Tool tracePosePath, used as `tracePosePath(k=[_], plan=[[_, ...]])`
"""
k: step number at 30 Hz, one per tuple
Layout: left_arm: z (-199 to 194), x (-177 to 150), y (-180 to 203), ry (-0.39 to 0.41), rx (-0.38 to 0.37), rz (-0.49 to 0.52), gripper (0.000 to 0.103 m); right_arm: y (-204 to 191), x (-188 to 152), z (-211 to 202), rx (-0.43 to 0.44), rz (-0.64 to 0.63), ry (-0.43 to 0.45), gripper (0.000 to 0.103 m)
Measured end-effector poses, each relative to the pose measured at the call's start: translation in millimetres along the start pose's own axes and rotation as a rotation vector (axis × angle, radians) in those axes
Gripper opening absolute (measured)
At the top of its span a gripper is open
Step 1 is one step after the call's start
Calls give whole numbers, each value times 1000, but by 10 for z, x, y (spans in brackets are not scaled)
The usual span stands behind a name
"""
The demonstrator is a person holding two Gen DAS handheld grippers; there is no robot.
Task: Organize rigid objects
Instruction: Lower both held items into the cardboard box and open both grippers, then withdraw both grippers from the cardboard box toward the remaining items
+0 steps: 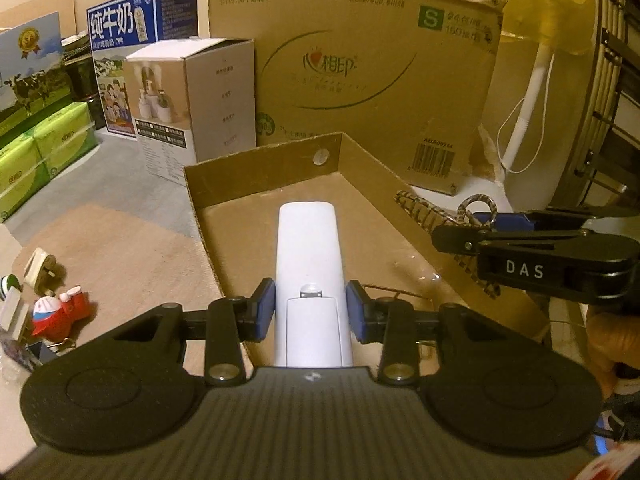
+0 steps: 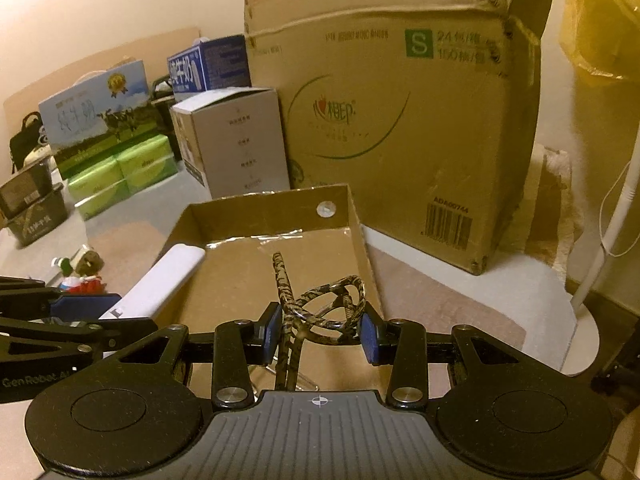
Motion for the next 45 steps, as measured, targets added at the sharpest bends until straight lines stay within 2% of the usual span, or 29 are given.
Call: tracePosePath(k=[5,7,25,26,29,37,45], plan=[[160,7,24,-14,33,13,35,59,13,166,-3,4,-17,41],[174,11,-5,-6,48,8,40,76,12,206,-5,6,-22,41],[-122,-124,-405,13,58,-90,40,-42,45,305,-4,-17,-15,41],[-130,-132,-417,13,59,-91,40,-48,47,298,-5,-18,-5,42],[-169,-154,-467,13,65,-99,42,-53,51,264,-8,-3,11,66],[-355,-255,-581,14,84,-121,45,-134,58,65,-12,17,33,68],[-656,-409,-743,21,109,-136,51,-400,-44,-236,16,46,39,68]])
Point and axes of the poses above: each gripper's, at about its wrist camera, not at the fingertips, and z roughly the way its jaws point, y to its right, x to its top, the point moved 4 cm from there along z, roughly the way its jaws point, and after that the axes turned 8 degrees about x, right-handed, at the moved point
